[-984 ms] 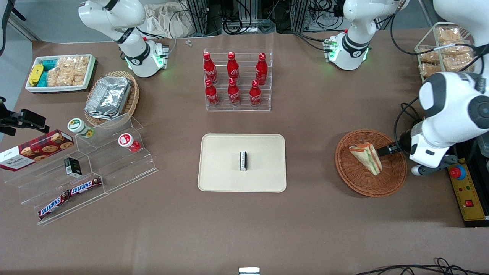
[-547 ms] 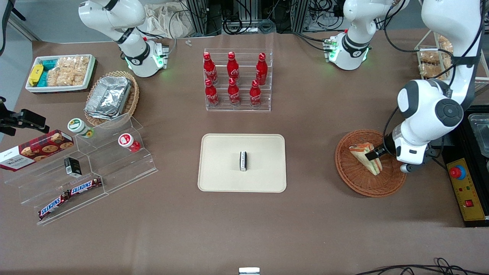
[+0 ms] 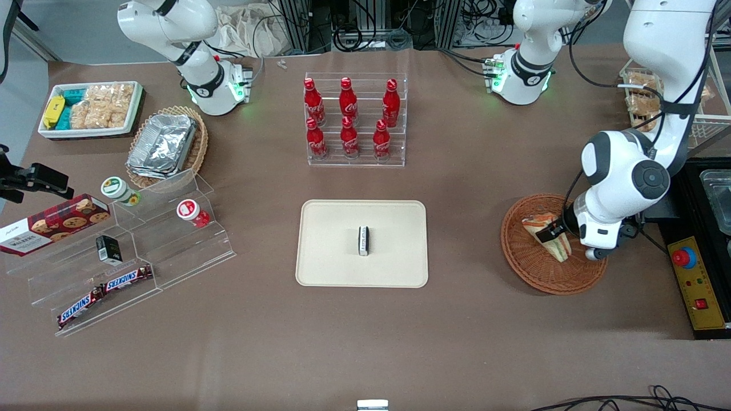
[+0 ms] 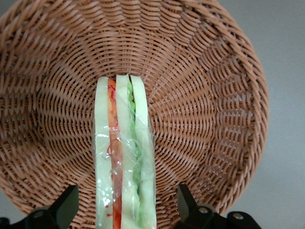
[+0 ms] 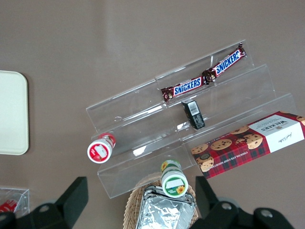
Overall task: Place sandwich from basket to tray
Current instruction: 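Lower the open left gripper around the wrapped sandwich and close it, then lift the sandwich out of the basket with the left gripper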
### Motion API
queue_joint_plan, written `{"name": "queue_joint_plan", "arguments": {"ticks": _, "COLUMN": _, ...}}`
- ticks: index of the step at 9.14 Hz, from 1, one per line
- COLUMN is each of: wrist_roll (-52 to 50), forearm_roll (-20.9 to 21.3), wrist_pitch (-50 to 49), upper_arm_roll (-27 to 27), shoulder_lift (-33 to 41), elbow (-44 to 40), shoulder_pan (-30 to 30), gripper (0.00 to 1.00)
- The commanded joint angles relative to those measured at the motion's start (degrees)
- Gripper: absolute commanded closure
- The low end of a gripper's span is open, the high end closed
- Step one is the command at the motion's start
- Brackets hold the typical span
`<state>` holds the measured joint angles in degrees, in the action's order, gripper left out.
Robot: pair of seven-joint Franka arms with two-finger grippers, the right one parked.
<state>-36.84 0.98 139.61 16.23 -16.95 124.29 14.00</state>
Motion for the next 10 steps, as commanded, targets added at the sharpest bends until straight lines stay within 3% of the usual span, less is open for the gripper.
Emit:
{"name": "queue_joint_plan", "arguments": {"ticks": 1, "wrist_roll": -1.4, "forearm_roll": 0.4, "wrist_pitch": 1.7, "upper_arm_roll": 0.1, "shoulder_lift": 0.6, "elbow": 1.4, "shoulder_pan": -0.1, "gripper": 0.52}}
{"name": "queue_joint_plan", "arguments": {"ticks": 3, "wrist_roll": -1.0, "forearm_roll": 0.5, "wrist_pitch": 0.4, "upper_arm_roll": 0.2, "shoulder_lift": 1.6, "elbow": 1.0, "shoulder_pan": -0.1, "gripper": 1.0}}
{"name": "queue_joint_plan", "arguments": {"ticks": 4, "wrist_roll": -1.0, "forearm_roll": 1.0, "wrist_pitch": -2.6, "upper_arm_roll": 0.4, "shoulder_lift": 3.0, "elbow": -0.3, "shoulder_pan": -0.3, "gripper": 1.0}}
{"name": "queue_joint_plan", "arguments": {"ticks": 7, "wrist_roll": -0.1, "forearm_roll": 2.3, "wrist_pitch": -25.1, "upper_arm_roll": 2.6, "shoulder_lift": 8.4, "elbow": -11.6, "shoulder_pan": -1.4, "gripper": 1.0}}
{"name": "queue_joint_plan", "arguments": {"ticks": 10, "wrist_roll": 0.0, "forearm_roll": 2.2, "wrist_pitch": -43.7, "upper_arm_roll": 7.0, "shoulder_lift": 6.8, "elbow": -30.5, "shoulder_pan": -1.6, "gripper": 1.0}}
